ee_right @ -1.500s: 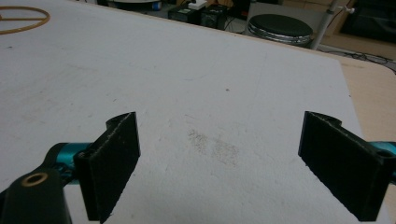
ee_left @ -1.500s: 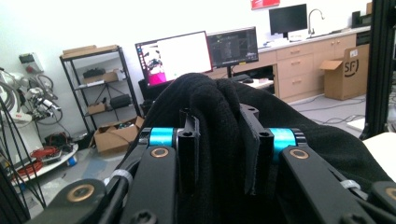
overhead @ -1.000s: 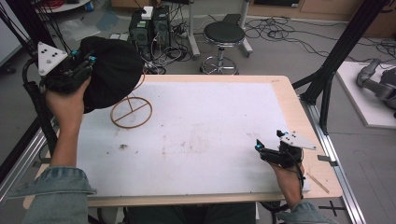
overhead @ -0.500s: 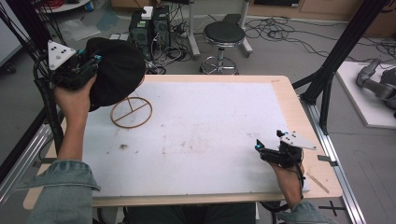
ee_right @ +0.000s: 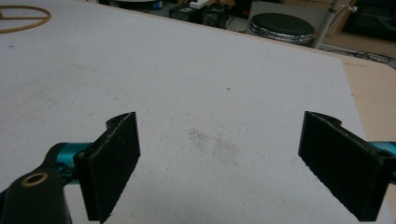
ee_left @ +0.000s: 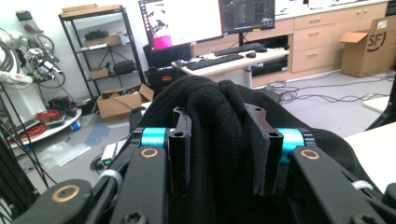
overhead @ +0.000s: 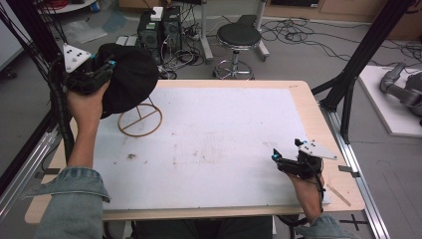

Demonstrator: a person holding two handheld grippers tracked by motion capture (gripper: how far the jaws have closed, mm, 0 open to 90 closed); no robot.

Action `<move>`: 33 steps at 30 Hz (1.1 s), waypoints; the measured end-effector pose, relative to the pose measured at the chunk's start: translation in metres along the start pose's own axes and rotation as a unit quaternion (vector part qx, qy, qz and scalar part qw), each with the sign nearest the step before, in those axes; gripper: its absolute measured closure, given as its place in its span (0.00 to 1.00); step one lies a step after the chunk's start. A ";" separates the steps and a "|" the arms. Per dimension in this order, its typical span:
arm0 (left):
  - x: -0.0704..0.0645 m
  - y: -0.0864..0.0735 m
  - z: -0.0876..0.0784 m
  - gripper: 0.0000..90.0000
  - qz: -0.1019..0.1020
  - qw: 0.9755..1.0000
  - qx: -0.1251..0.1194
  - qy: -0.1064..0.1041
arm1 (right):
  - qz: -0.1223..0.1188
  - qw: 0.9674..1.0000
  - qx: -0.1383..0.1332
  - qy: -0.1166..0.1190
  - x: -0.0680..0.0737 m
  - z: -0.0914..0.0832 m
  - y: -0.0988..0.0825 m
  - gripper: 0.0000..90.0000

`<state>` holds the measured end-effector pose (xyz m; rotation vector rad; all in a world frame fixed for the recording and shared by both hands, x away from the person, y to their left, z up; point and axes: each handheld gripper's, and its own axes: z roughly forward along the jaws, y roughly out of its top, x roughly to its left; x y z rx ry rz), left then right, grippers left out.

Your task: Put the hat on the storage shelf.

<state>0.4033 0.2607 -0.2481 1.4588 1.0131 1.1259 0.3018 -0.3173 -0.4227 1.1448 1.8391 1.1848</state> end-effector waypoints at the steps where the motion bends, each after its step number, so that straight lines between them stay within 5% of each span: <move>1: -0.001 -0.001 0.001 0.72 -0.001 1.000 0.001 0.000 | 0.002 1.000 0.001 -0.001 0.000 0.000 0.000 0.14; 19: 0.002 -0.011 0.009 0.59 -0.012 1.000 0.017 -0.004 | 0.003 1.000 0.001 0.000 0.000 0.000 0.000 0.14; 33: 0.006 -0.011 -0.007 0.54 0.001 1.000 -0.007 -0.014 | 0.004 1.000 0.001 0.001 0.000 0.000 0.000 0.14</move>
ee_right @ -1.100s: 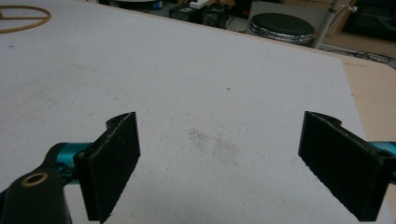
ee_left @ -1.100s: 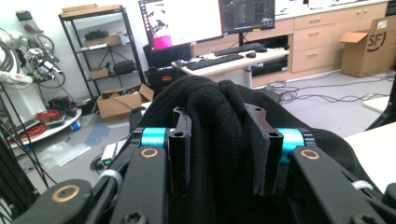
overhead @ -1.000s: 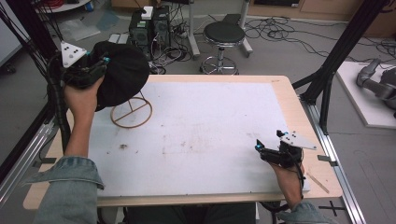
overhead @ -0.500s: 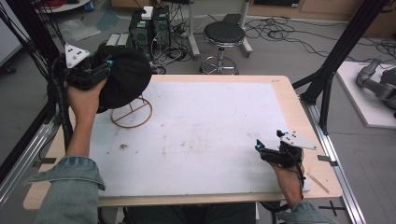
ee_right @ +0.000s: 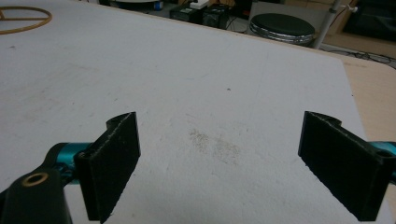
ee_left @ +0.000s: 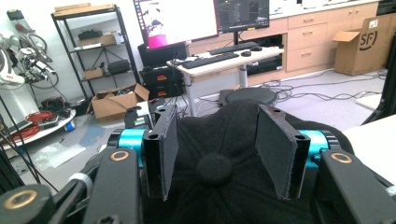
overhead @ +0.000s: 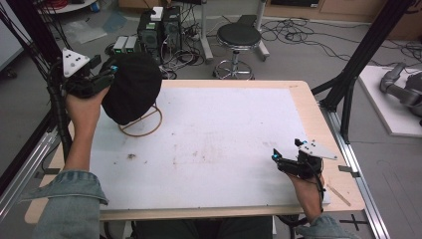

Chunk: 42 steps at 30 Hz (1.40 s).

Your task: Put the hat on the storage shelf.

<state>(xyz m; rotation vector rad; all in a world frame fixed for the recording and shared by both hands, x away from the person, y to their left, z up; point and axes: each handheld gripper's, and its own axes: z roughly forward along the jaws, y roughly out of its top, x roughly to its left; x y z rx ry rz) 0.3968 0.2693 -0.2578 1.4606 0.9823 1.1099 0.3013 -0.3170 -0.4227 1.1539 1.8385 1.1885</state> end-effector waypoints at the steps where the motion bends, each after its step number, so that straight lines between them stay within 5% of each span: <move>1: 0.000 -0.001 -0.002 0.53 -0.001 1.000 -0.002 -0.001 | 0.001 1.000 0.000 0.000 0.000 0.000 0.000 0.14; 13: -0.008 -0.011 -0.034 0.46 -0.009 0.999 -0.014 -0.036 | -0.005 1.000 -0.002 -0.001 -0.001 0.001 0.000 0.14; 20: -0.015 -0.023 -0.050 0.41 -0.011 0.999 -0.009 -0.039 | -0.003 1.000 -0.002 0.001 0.001 0.002 0.001 0.14; 42: -0.044 -0.081 -0.086 0.33 -0.030 0.997 0.024 -0.067 | -0.003 1.000 -0.003 0.002 0.001 0.002 0.001 0.14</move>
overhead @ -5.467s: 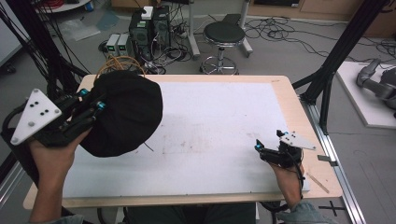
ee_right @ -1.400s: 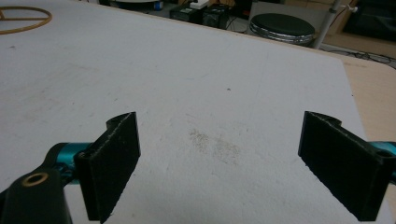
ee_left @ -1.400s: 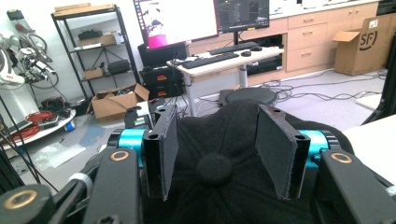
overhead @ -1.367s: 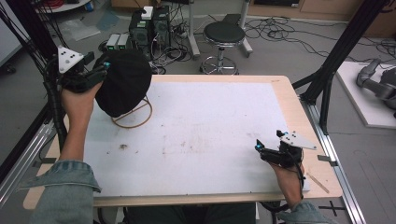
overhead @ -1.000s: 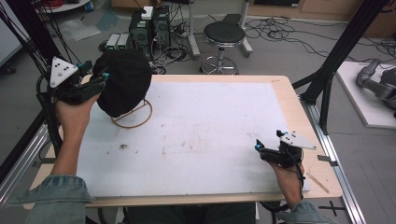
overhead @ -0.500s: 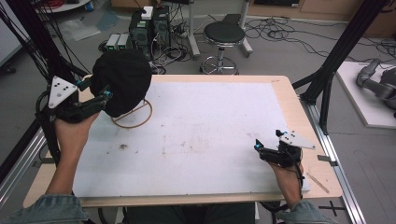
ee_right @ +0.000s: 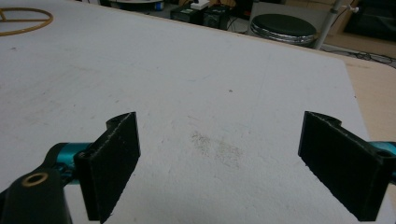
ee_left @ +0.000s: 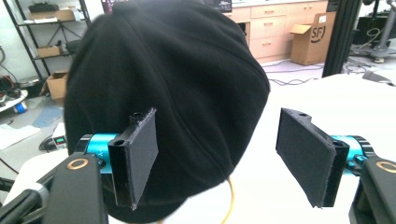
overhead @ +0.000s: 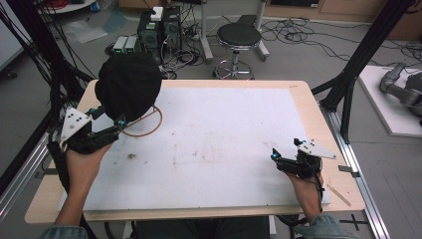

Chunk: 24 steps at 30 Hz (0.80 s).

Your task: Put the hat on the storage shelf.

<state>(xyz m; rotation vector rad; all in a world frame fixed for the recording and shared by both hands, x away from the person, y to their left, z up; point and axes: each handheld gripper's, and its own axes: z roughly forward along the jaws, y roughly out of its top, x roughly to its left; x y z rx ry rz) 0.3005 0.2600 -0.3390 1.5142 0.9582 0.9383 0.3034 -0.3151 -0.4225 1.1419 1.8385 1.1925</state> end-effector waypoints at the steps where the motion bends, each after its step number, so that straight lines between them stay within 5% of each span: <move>1: -0.001 -0.002 0.000 0.32 -0.001 1.000 0.001 0.000 | 0.001 1.000 0.000 0.000 0.000 0.000 0.000 0.14; 24: -0.030 -0.038 -0.022 0.26 0.006 1.000 0.016 -0.014 | -0.002 1.000 0.001 0.002 0.003 0.002 0.002 0.14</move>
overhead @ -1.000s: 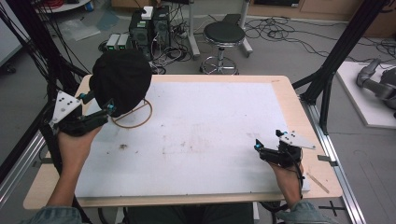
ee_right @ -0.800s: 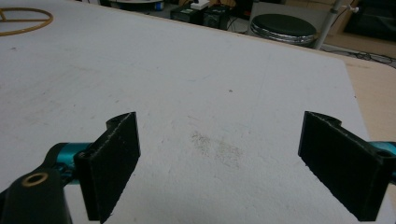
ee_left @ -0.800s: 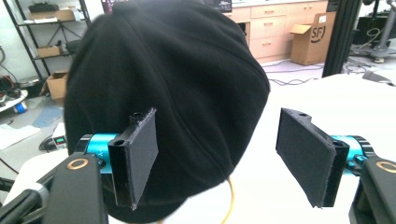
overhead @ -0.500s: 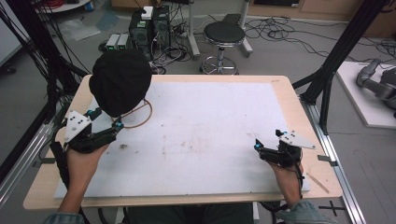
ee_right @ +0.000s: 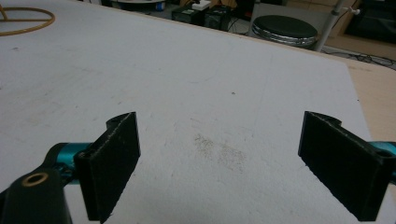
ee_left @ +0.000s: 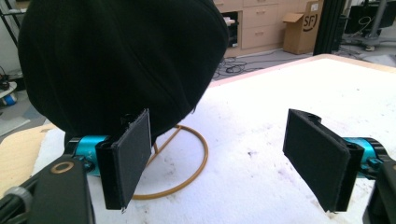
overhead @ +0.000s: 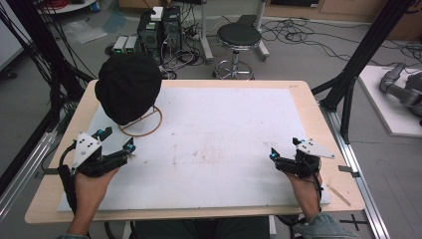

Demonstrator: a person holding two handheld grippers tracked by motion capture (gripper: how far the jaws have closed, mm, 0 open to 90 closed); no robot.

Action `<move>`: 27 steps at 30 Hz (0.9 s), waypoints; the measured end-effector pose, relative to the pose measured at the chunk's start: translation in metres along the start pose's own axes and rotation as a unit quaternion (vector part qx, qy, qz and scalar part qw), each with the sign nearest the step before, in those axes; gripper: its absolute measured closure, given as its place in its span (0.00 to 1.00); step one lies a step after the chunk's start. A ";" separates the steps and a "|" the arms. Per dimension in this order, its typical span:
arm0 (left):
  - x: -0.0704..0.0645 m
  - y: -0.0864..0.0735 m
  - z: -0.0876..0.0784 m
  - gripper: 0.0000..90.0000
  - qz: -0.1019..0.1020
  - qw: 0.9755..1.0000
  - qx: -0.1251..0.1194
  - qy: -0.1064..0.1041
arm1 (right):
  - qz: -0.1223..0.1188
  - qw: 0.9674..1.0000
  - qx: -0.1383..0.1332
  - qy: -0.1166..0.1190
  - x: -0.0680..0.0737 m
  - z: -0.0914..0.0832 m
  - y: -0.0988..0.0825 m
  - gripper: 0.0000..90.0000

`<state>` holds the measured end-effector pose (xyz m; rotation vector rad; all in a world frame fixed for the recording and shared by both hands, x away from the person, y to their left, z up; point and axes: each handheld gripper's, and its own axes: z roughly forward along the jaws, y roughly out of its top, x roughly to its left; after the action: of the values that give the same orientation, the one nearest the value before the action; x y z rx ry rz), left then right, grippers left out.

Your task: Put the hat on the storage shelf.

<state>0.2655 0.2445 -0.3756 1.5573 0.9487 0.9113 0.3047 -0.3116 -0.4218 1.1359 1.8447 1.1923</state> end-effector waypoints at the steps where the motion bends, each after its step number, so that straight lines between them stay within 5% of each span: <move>1: -0.001 -0.001 0.000 0.26 0.000 1.000 0.000 -0.002 | 0.001 1.000 0.000 0.000 0.000 0.000 0.000 0.14; 27: -0.018 -0.035 0.014 0.25 0.011 0.999 0.040 -0.030 | 0.000 1.000 0.005 0.002 0.000 0.003 0.000 0.14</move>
<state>0.2673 0.2279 -0.4137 1.6568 0.9379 0.8453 0.3071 -0.3103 -0.4232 1.1384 1.8562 1.1879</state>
